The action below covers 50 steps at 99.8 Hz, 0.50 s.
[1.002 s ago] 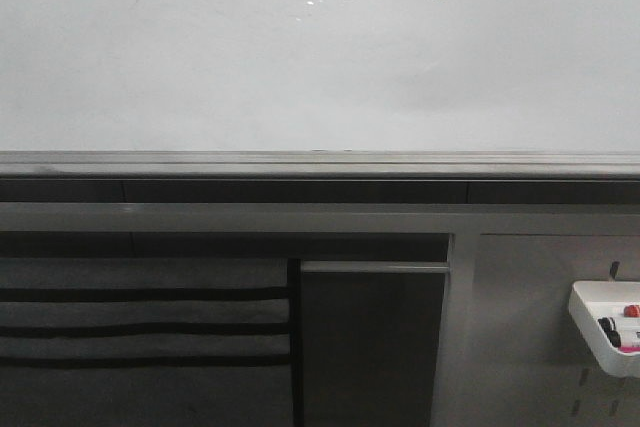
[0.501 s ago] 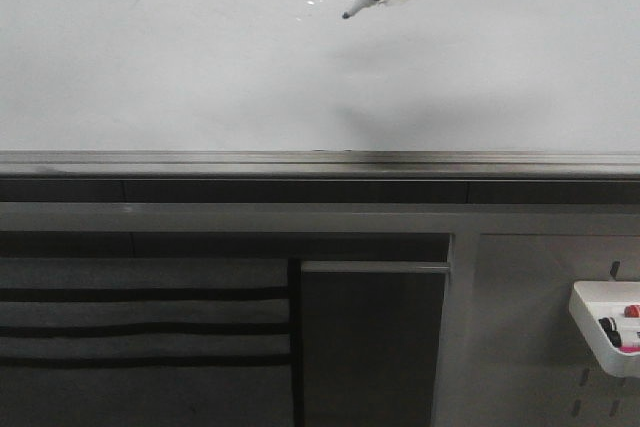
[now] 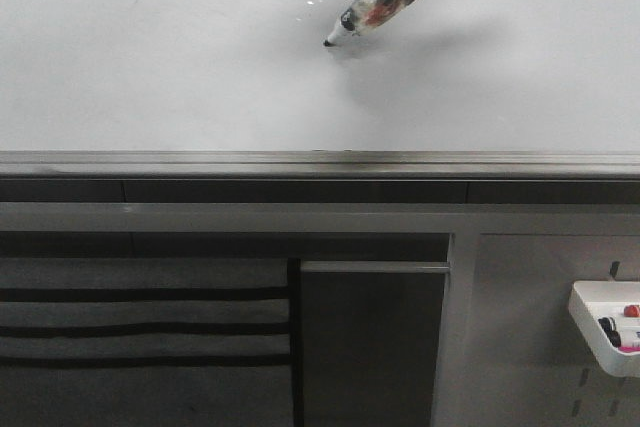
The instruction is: Write number 3 on whiteboard
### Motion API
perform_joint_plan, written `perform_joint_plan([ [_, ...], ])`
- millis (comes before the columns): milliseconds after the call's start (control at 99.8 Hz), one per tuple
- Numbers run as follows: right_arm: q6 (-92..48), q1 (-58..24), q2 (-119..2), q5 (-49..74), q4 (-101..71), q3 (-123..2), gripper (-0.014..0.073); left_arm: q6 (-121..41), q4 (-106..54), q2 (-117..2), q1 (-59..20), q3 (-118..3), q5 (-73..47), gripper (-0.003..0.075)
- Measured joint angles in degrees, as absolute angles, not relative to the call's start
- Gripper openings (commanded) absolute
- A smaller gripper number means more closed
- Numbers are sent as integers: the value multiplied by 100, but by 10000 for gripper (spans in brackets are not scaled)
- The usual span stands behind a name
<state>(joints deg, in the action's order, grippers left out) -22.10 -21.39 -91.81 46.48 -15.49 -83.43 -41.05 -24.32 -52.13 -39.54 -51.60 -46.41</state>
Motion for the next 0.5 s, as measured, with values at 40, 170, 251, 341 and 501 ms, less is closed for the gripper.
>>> perform_joint_plan([
  [40,-2104,-2139,-9181,4648,-1486,-8343,-17,-4105,-2432,-5244,-3954,-5160,-4641,388],
  [170,-1569,-2066,-9022,4867,-1063,-8343,-17,-4105,-2432,-5407,-3954,-5160,-4620,388],
  [251,-1435,-1995,-8910,4919,-977,-8199,-17,-4105,-2480,-5495,-3954,-5160,-4620,388],
  [341,-1383,-2069,-8872,4782,-1018,-7958,-17,-4105,-2522,-5564,-3954,-5160,-4700,388],
  [501,-1370,-2269,-9078,4611,-1200,-7833,-17,-4105,-2546,-5572,-3954,-5160,-4969,388],
])
